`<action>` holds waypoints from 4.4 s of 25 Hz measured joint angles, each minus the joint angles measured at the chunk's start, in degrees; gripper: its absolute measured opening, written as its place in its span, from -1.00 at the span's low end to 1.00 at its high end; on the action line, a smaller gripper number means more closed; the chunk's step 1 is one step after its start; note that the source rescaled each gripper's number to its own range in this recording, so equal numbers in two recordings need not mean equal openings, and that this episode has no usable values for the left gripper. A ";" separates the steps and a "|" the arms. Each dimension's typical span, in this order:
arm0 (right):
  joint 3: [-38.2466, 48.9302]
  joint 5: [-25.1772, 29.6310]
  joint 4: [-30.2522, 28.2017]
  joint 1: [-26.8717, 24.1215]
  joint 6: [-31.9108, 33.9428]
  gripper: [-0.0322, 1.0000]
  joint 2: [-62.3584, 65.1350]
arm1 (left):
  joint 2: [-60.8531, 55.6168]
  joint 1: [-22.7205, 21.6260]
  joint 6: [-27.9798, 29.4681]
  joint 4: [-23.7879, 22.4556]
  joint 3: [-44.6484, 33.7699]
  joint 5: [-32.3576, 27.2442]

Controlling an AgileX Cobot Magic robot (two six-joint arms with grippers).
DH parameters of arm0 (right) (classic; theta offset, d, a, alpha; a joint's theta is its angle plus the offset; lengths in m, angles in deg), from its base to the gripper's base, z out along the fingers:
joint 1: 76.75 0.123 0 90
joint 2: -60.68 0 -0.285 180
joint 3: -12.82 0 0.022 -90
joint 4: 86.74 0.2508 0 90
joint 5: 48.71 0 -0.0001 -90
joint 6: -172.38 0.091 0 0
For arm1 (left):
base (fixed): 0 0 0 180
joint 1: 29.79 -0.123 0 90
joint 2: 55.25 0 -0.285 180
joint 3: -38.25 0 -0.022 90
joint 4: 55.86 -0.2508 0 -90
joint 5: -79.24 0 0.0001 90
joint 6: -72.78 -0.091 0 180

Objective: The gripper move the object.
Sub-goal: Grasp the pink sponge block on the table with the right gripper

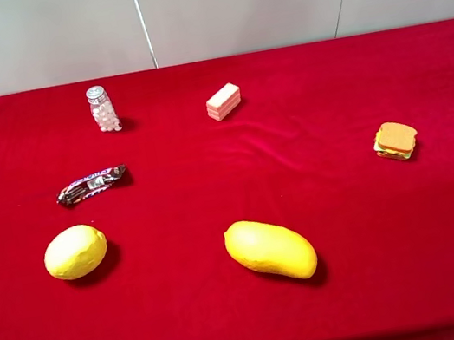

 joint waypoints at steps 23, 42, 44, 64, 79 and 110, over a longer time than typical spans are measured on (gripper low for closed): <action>-32.51 9.47 -1.30 21.33 -11.58 1.00 -41.84 | 0.00 0.00 0.00 0.00 0.00 0.00; -51.33 10.54 -1.10 23.83 -23.45 1.00 -64.54 | 0.00 0.00 0.00 0.00 0.00 0.00; -53.80 10.54 -1.04 24.47 -23.87 1.00 -66.84 | 0.00 0.00 0.00 0.00 0.00 0.00; -68.24 10.63 -1.40 31.87 -29.48 1.00 -83.66 | 0.00 0.00 0.00 0.00 0.00 0.00; -69.29 6.62 -1.32 34.51 -46.56 1.00 -89.44 | 0.00 0.00 0.00 0.00 0.00 0.00; -71.59 -0.35 -3.82 34.51 -46.84 1.00 -100.66 | 0.00 0.00 0.00 -0.04 0.00 0.00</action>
